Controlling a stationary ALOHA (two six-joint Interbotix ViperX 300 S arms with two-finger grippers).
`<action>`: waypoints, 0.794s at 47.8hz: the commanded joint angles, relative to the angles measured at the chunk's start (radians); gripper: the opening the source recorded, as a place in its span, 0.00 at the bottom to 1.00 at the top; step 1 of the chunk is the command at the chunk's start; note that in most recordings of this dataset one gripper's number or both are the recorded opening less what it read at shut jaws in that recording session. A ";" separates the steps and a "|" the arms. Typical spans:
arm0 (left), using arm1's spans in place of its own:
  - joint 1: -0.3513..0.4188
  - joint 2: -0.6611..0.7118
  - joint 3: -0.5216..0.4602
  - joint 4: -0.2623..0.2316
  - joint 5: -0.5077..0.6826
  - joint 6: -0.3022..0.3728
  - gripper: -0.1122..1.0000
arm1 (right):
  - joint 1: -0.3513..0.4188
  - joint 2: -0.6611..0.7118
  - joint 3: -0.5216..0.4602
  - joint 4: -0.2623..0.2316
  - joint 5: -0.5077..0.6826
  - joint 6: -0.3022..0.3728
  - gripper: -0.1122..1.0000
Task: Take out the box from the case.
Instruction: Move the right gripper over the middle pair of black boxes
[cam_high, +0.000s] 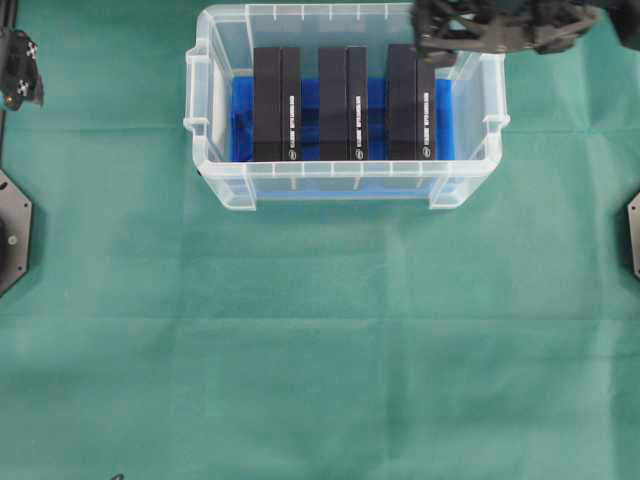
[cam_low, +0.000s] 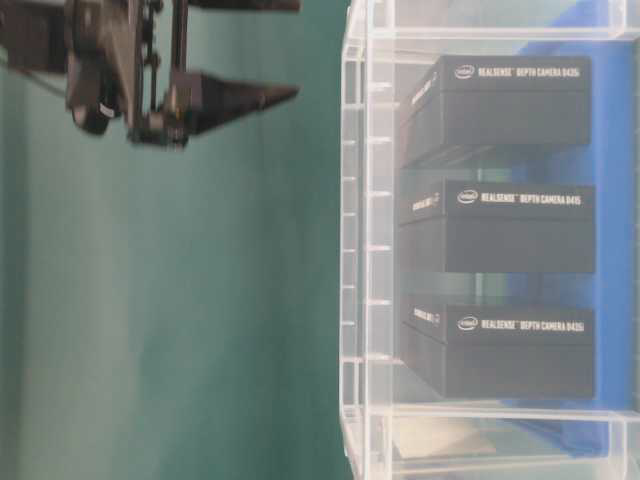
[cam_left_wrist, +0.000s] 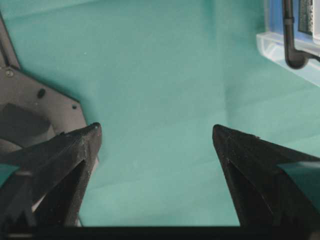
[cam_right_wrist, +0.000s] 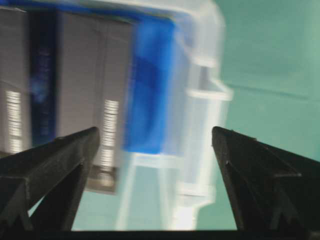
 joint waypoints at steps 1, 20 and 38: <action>0.003 -0.003 -0.017 0.002 -0.003 0.000 0.99 | 0.015 0.023 -0.071 0.000 -0.005 0.021 0.95; 0.008 -0.008 -0.015 0.002 -0.005 0.006 0.99 | 0.069 0.160 -0.235 0.029 -0.017 0.037 0.95; 0.008 -0.014 -0.015 0.002 -0.005 0.012 0.99 | 0.104 0.262 -0.367 0.048 -0.015 0.063 0.95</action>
